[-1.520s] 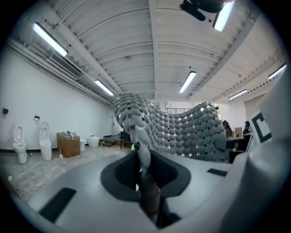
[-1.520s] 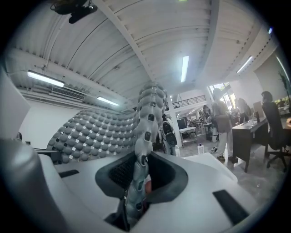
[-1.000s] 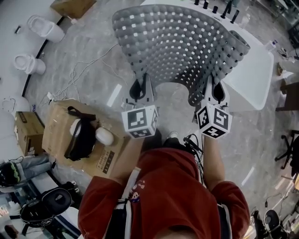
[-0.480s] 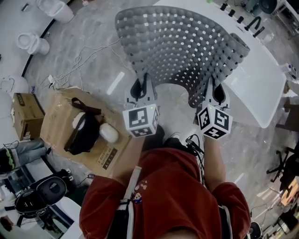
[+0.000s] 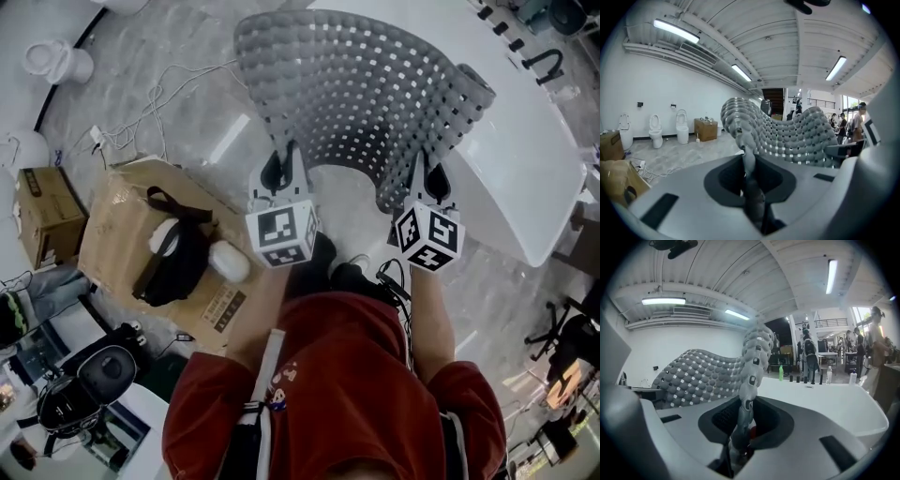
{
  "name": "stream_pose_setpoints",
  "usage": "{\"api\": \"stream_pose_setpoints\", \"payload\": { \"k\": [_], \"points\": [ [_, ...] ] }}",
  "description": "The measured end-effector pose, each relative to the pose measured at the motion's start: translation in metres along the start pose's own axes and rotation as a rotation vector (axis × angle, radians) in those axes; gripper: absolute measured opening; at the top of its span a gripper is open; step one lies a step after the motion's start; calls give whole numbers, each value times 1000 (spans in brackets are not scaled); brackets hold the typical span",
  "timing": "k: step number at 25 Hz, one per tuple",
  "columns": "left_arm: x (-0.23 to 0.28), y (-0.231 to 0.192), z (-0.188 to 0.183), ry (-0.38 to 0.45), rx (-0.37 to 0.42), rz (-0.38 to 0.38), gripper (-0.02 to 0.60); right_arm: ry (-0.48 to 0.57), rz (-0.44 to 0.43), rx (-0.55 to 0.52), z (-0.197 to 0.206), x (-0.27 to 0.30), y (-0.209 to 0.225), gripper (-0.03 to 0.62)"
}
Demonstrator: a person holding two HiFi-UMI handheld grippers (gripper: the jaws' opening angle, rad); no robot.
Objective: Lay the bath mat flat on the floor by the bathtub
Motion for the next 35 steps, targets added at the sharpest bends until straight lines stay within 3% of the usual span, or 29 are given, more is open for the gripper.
{"api": "stream_pose_setpoints", "payload": {
  "k": [15, 29, 35],
  "points": [
    [82, -79, 84, -162, 6, 12, 57, -194, 31, -8, 98, 88, -47, 80],
    [201, -94, 256, -349, 42, -26, 57, -403, 51, -4, 281, 202, -8, 80],
    [274, -100, 338, -454, 5, -70, 57, -488, 54, -5, 363, 262, 17, 80]
  ]
}}
Point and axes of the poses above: the fingertips, and each gripper's own axes: x forward along the fingers, y to its right, z out of its underside, the point moved 3 cm from there along -x, backward along the fingers, and after that the axes turned 4 degrees about x, right-handed, at the moved point
